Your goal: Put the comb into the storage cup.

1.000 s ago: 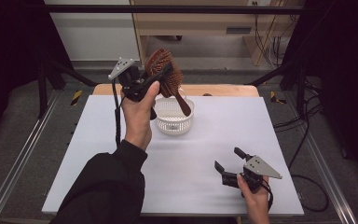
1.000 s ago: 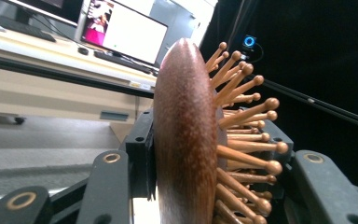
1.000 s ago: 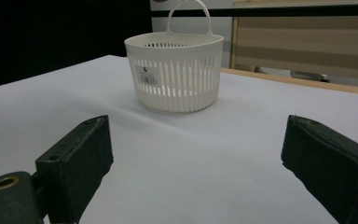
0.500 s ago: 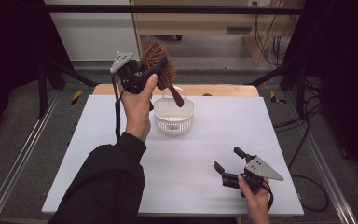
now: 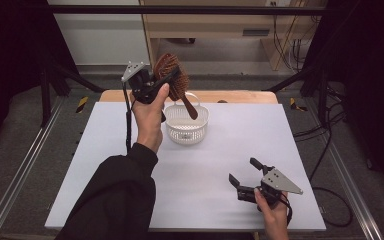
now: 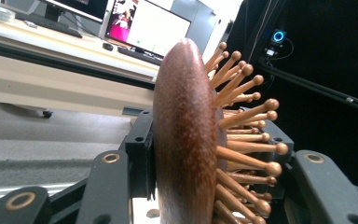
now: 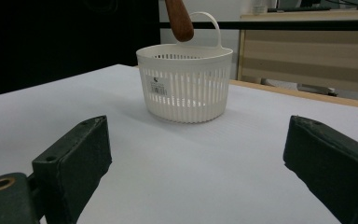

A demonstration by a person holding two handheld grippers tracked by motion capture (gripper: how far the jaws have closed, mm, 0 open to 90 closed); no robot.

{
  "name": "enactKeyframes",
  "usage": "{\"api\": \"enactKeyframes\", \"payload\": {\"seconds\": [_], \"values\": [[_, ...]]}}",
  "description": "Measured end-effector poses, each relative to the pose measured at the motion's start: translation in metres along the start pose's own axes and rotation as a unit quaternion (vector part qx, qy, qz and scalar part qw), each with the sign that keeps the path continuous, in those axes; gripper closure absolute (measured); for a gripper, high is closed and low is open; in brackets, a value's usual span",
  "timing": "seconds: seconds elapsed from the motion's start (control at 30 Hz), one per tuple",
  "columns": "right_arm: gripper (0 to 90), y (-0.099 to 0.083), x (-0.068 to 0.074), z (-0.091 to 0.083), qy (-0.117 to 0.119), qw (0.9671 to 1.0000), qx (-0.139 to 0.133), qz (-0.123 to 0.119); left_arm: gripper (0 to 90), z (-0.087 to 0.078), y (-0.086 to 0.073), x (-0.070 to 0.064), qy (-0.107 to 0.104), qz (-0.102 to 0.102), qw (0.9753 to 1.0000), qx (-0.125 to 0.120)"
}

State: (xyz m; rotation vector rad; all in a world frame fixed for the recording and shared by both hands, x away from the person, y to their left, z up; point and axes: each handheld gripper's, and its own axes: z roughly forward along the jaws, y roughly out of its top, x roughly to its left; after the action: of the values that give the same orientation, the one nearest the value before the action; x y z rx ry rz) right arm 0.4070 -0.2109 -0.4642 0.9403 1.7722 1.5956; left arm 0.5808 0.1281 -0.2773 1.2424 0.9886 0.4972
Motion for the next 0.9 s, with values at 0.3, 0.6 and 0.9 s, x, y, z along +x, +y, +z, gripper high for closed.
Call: {"api": "enactKeyframes", "payload": {"seconds": [0.3, 0.6, 0.9], "values": [[7.8, 0.000, -0.001, -0.001, -0.003, 1.0000, -0.004, 0.006, 50.3, 0.001, 0.000, 0.006, 0.014, 0.008, 0.9999, 0.005], [8.1, 0.000, 0.001, -0.001, -0.002, 1.0000, -0.005, -0.002, 50.2, 0.005, -0.008, 0.012, 0.015, 0.004, 0.9998, 0.012], [7.5, 0.000, -0.001, -0.002, -0.007, 0.9999, -0.007, 0.003, 50.2, 0.002, -0.011, 0.016, 0.018, 0.006, 0.9998, 0.008]]}}
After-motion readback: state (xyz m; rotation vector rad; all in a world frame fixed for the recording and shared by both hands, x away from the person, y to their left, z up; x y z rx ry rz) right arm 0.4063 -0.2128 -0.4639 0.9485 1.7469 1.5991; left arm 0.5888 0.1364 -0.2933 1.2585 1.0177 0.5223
